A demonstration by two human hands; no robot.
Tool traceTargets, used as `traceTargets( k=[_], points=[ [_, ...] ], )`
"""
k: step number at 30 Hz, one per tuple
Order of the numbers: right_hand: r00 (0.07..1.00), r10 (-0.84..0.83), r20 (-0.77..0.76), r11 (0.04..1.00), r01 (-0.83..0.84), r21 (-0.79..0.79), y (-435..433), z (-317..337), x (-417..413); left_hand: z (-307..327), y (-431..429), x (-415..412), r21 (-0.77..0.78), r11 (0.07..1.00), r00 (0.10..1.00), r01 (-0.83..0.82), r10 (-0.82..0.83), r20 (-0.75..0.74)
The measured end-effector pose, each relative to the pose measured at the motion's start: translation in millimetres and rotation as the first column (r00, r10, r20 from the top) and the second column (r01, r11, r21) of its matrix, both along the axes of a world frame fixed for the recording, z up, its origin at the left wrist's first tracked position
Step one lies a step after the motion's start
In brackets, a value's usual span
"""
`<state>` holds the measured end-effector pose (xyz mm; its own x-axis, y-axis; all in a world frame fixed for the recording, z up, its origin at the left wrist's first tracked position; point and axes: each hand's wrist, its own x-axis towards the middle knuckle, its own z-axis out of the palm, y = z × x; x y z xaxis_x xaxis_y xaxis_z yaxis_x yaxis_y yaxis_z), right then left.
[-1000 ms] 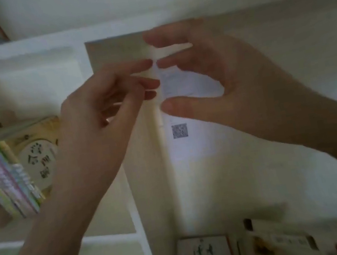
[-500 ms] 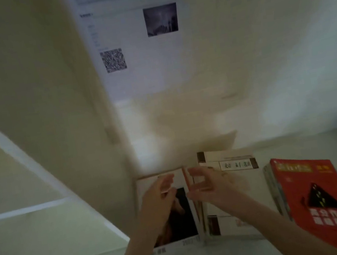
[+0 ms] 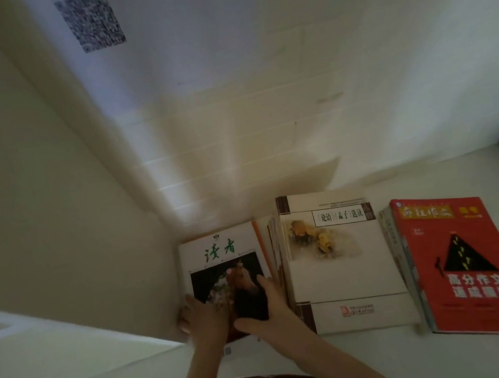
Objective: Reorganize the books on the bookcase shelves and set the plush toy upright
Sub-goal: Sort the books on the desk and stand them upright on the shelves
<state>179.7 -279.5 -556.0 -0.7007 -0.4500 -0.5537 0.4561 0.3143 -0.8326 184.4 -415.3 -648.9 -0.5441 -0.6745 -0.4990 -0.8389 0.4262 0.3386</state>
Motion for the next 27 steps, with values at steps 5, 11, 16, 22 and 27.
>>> traceTargets(
  k=[5,11,16,22,27],
  points=[
    [0.996,-0.018,0.089,0.999,0.022,-0.042,11.5,-1.0,-3.8,-6.2,-6.5,-3.8,0.033,0.995,0.994,-0.089,0.091,-0.055],
    [0.992,-0.043,0.116,0.997,0.05,-0.061,12.8,-0.9,-4.9,-3.7,-14.2,-15.9,0.035,0.991,0.992,-0.125,0.126,-0.013],
    [0.995,-0.062,0.079,0.995,0.067,-0.074,8.9,-2.6,-3.3,9.6,-22.2,-8.3,0.152,0.977,0.94,-0.15,0.188,-0.283],
    [0.997,-0.068,0.032,0.994,0.071,-0.089,1.3,-1.7,-1.1,21.3,-24.8,-1.3,0.222,0.957,0.872,-0.186,0.265,-0.412],
    [0.999,-0.041,-0.029,0.994,0.038,-0.099,-1.0,-1.3,-6.4,53.6,-14.5,1.7,0.466,0.884,0.857,0.019,0.226,-0.464]
  ],
)
